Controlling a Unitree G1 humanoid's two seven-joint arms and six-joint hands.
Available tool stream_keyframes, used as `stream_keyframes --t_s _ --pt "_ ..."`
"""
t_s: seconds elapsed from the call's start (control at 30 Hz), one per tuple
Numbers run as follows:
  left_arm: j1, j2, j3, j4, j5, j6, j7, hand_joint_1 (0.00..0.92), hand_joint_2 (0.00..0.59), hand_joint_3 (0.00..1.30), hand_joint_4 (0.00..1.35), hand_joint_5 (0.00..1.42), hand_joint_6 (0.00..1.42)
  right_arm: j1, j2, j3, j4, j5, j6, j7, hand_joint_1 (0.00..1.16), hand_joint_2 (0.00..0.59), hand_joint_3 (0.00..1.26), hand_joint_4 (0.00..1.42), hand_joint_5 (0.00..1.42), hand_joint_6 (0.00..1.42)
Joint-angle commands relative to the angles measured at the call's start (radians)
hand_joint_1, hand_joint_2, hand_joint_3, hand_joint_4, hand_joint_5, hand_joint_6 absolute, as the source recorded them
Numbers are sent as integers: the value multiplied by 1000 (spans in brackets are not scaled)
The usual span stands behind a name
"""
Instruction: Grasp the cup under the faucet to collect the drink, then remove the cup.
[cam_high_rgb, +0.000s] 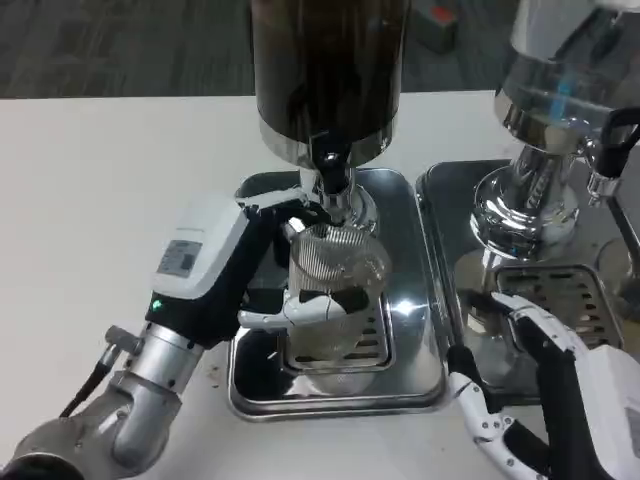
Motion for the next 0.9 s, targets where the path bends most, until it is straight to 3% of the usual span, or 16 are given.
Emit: stream_keyframes --t_s 0.03,0.6,0.9 --pt "-16 -8 -16 10 11 19 45 474 88 566 714 928 1336 9 1 5 -13 1 8 4 356 399 326 234 236 302" --pt "-40 -33 -60 56 19 78 82 448 106 520 654 875 1259 10 1 1 -15 8 12 18 356 399 326 234 236 302" --pt "-36 -19 -78 60 6 71 45 319 113 432 535 729 1112 6 2 2 -12 12 12 22 355 399 326 234 244 302"
